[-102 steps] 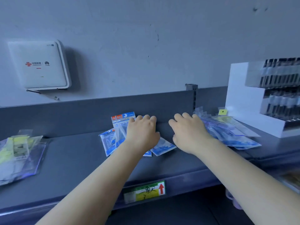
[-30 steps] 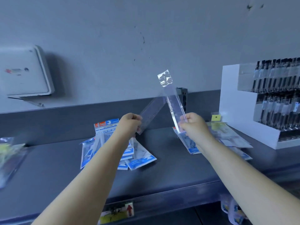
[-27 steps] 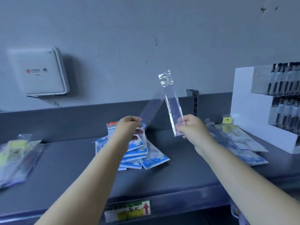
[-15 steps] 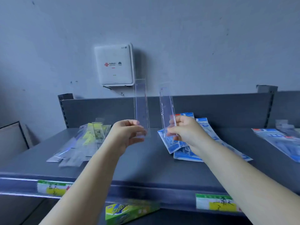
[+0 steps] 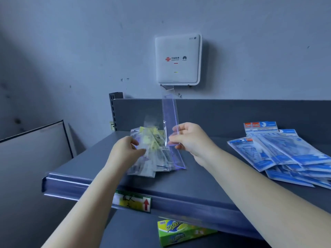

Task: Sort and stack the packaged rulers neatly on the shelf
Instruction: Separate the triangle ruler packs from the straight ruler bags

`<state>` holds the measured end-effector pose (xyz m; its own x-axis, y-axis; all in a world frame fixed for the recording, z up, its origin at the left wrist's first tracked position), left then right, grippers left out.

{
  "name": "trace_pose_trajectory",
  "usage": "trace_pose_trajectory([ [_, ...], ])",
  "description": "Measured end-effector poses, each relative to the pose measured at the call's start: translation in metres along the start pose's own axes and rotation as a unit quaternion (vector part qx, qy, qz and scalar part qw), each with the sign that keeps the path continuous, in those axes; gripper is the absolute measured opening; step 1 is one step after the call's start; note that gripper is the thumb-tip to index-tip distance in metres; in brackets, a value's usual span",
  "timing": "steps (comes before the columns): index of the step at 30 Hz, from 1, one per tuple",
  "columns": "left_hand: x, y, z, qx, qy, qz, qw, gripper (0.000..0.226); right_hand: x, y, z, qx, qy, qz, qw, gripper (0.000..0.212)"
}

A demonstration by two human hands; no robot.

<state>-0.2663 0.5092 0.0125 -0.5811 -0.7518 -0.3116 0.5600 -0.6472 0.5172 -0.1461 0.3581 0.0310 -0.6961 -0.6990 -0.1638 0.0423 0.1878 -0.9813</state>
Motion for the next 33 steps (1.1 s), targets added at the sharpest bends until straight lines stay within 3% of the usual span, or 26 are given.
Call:
trace_pose_trajectory([
  [2,-0.002,-0.009,-0.004,-0.045,-0.008,-0.001,0.999,0.034,-0.008,0.002,-0.012,0.013,0.008,0.003,1.000,0.024],
  [6,-0.008,-0.011,-0.005,0.016,-0.011,-0.015,1.000,0.028,-0.016,0.013,-0.026,0.199,0.000,-0.012,0.980,0.056],
  [11,-0.010,-0.010,-0.006,0.064,-0.017,-0.009,0.998,0.017,-0.010,0.008,-0.025,0.299,-0.026,0.037,0.953,0.039],
  [16,-0.001,0.008,0.007,-0.005,0.041,-0.031,0.999,0.020,0.007,-0.013,-0.004,0.390,-0.022,0.112,0.914,0.026],
  [23,0.031,0.126,-0.018,-0.190,0.068,-0.165,0.966,0.030,0.045,-0.051,0.064,0.645,0.045,0.212,0.733,0.026],
  [28,0.075,0.230,-0.059,-0.245,0.072,-0.261,0.931,0.031,0.078,-0.066,0.139,0.698,0.075,0.195,0.685,0.025],
  [33,0.127,0.326,-0.104,-0.243,0.058,-0.345,0.905,0.037,0.118,-0.073,0.229,0.725,0.092,0.143,0.668,0.027],
])
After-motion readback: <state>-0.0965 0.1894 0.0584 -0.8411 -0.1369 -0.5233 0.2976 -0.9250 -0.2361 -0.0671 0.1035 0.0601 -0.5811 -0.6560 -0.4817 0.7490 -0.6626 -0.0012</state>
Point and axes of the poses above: each hand's wrist, its own x-axis away from the middle knuckle, its own z-axis out of the back of the hand, y = z × x, the point moved 9 cm from there along -x, towards the middle knuckle, and after that the axes turned 13 degrees about -x, right-handed, at the moved point
